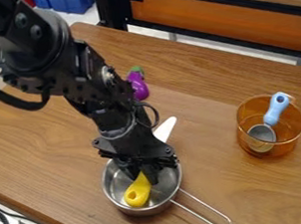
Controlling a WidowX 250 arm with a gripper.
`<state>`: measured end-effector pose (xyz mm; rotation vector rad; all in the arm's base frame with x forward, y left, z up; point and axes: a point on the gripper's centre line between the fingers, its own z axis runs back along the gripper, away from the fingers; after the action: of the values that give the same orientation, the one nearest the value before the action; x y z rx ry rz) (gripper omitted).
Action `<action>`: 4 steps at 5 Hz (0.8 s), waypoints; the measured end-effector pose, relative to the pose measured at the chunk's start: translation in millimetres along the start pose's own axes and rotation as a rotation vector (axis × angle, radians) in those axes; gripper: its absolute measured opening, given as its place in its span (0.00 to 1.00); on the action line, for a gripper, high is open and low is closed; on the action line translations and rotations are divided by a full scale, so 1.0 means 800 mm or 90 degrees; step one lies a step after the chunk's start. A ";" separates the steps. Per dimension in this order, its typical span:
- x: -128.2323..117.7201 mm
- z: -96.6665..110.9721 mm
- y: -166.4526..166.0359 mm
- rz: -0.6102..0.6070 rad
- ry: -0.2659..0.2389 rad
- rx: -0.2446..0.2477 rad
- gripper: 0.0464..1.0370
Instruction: Move the yellow knife in the silver pot
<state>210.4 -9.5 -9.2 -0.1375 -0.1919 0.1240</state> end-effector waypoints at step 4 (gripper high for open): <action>0.020 0.052 -0.004 0.032 0.019 -0.068 0.96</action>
<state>218.5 -5.1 34.5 -0.2505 -0.1654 0.1625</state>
